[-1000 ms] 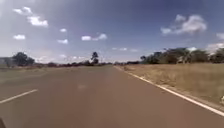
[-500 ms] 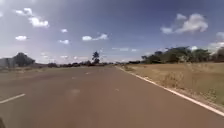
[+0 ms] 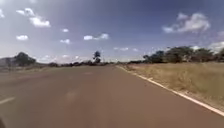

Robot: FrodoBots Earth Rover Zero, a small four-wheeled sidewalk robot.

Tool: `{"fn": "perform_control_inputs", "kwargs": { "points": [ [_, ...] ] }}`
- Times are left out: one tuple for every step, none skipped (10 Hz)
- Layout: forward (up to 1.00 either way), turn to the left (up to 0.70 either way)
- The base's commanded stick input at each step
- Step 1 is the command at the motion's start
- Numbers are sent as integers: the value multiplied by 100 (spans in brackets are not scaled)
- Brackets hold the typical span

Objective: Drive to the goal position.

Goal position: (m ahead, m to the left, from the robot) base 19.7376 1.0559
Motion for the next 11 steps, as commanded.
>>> {"fn": "perform_control_inputs", "kwargs": {
  "points": [
    [85,0],
    [85,0],
    [85,0],
    [85,0],
    [85,0],
    [85,0],
    [85,0],
    [85,0],
    [85,-1],
    [85,-2],
    [85,-3]
  ]
}}
